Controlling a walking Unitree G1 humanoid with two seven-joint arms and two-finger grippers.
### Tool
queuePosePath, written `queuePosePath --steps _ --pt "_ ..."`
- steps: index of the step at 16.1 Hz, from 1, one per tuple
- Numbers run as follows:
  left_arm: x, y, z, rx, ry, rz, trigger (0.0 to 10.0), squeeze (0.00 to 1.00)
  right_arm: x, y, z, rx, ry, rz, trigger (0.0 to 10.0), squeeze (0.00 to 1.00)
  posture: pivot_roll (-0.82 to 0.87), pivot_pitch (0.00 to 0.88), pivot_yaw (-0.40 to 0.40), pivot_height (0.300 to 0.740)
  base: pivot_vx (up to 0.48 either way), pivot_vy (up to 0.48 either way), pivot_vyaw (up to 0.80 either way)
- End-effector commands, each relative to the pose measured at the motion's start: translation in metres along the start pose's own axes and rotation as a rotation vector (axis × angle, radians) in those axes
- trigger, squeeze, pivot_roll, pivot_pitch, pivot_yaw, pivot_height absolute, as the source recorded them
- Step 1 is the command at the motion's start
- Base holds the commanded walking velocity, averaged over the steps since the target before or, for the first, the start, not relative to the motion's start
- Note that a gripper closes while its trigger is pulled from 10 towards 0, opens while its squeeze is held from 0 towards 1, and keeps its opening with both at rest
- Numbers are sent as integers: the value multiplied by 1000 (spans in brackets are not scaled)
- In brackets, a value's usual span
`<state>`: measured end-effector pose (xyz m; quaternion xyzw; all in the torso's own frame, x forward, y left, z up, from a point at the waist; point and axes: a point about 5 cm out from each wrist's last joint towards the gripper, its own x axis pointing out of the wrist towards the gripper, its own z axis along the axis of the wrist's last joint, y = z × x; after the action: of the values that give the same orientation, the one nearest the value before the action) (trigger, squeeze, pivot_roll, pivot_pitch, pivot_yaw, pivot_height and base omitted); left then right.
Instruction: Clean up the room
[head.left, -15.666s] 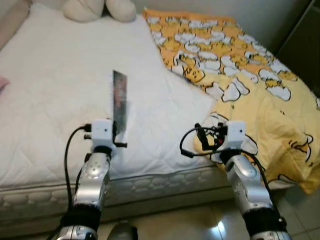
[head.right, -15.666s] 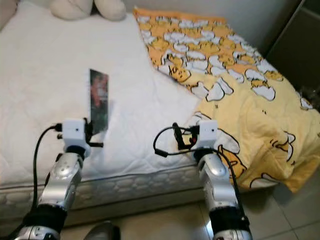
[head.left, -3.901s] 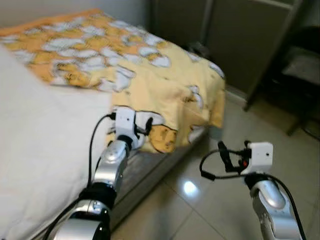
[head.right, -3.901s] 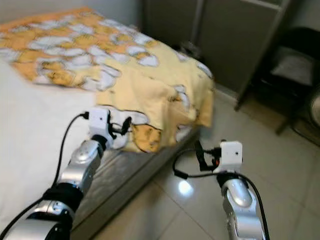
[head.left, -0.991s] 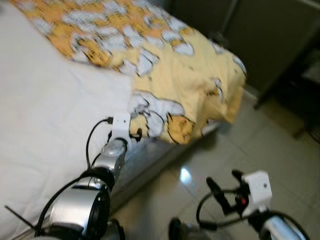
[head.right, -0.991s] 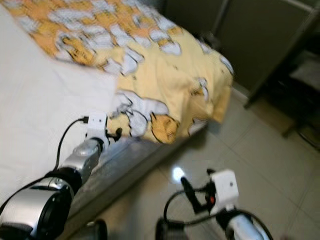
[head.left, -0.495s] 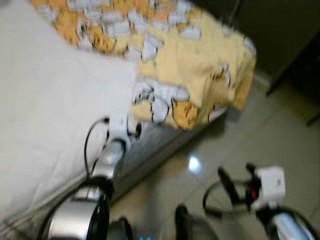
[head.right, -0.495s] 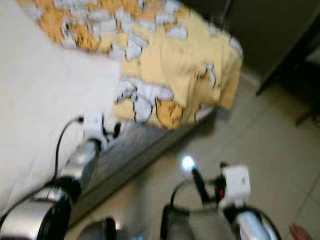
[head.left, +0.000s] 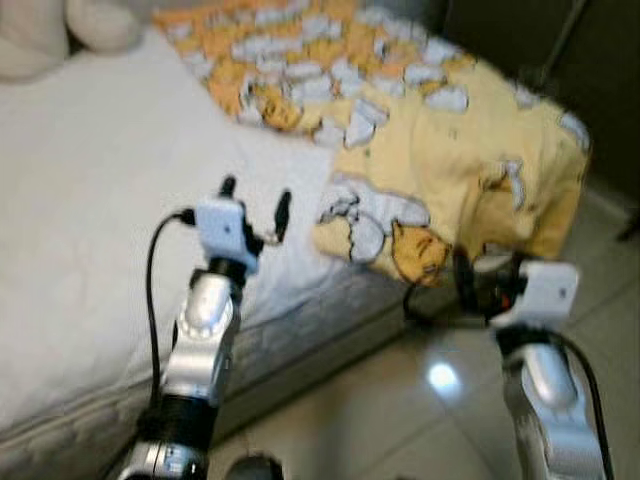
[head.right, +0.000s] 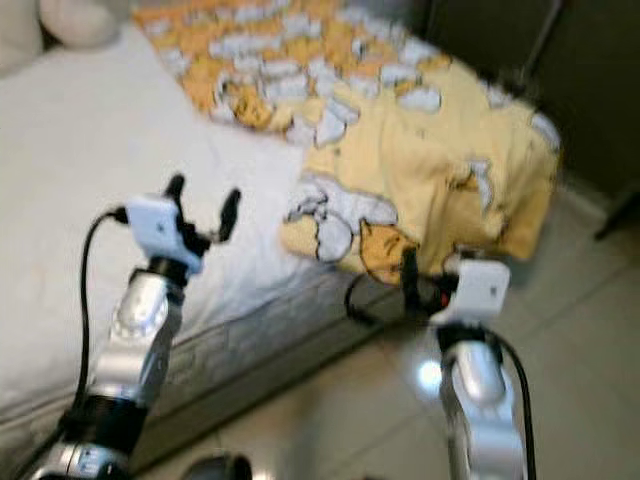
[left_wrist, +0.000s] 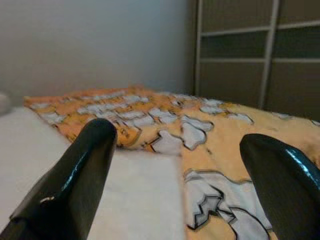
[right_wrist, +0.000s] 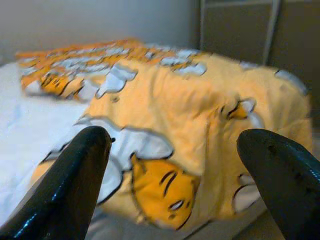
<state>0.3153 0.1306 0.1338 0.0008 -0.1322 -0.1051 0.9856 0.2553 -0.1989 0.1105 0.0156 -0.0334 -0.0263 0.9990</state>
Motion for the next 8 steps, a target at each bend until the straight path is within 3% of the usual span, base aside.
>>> queuePosePath --steps 1,2,3,8 --pt "-4 0 -9 7 53 -10 10000 0 0 -6 -3 -4 5 -25 10000 0 -79 0 9 740 0 0 0" --pt "-1 -2 -8 10 61 -18 10000 0 2 -6 -5 -7 9 -17 10000 0 -75 0 2 740 0 0 0" --pt "4 -7 -9 -17 86 -16 10000 0 9 0 -6 -11 9 17 10000 0 -77 0 -4 740 472 0 0" --pt "-1 -4 -15 -57 159 33 10000 0 13 8 -14 -19 21 54 10000 0 -72 0 -7 740 472 0 0"
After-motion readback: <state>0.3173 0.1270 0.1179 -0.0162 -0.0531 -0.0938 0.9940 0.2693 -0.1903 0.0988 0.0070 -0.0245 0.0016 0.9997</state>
